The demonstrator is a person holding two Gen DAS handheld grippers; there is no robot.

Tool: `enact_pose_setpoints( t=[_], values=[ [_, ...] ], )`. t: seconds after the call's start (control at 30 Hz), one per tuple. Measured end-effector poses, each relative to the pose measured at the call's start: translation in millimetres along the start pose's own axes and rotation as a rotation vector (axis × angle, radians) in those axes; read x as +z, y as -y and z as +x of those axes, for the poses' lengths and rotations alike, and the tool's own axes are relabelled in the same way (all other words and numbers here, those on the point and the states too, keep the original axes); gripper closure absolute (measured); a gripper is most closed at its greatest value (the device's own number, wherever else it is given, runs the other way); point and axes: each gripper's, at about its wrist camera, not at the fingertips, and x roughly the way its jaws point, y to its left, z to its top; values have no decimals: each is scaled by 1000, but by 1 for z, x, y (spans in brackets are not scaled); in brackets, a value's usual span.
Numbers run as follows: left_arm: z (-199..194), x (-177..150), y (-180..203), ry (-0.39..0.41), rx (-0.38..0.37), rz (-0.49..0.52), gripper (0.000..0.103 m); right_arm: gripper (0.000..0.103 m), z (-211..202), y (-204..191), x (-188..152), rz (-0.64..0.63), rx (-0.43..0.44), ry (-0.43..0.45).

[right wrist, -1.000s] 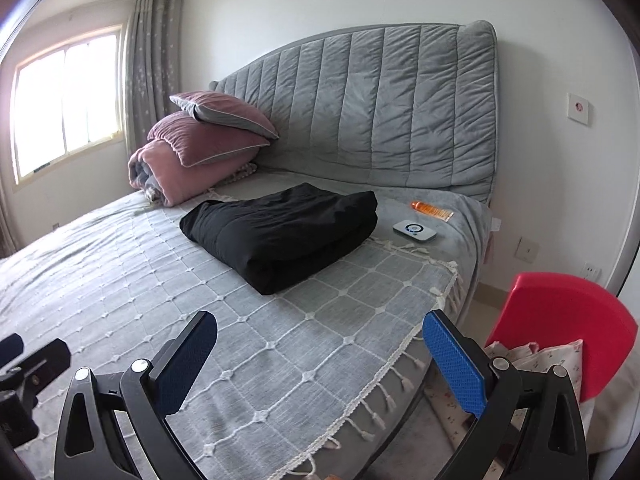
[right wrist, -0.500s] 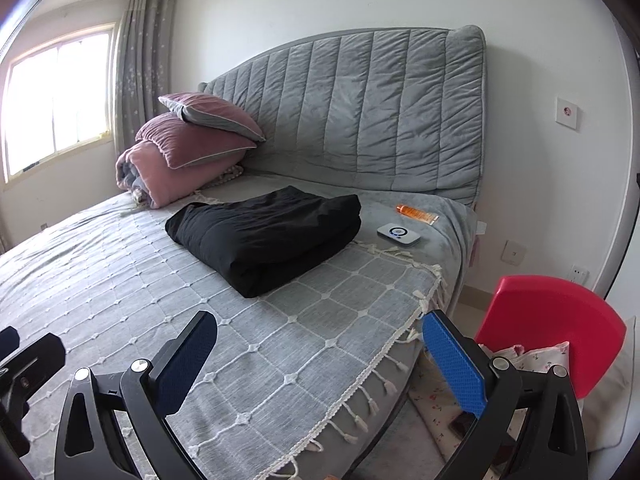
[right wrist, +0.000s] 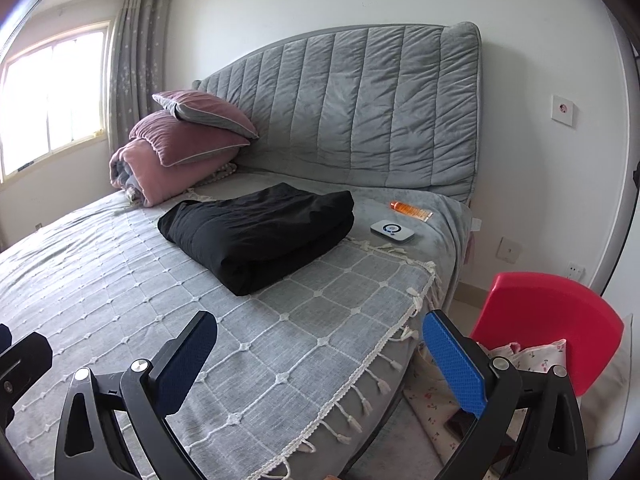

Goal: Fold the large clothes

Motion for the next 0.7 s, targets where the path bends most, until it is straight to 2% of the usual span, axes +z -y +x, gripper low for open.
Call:
enact_pose_setpoints(
  t=[0.7],
  values=[
    [2, 1, 3, -8, -9, 0, 0, 0, 4, 6, 2, -1, -6, -3]
  ],
)
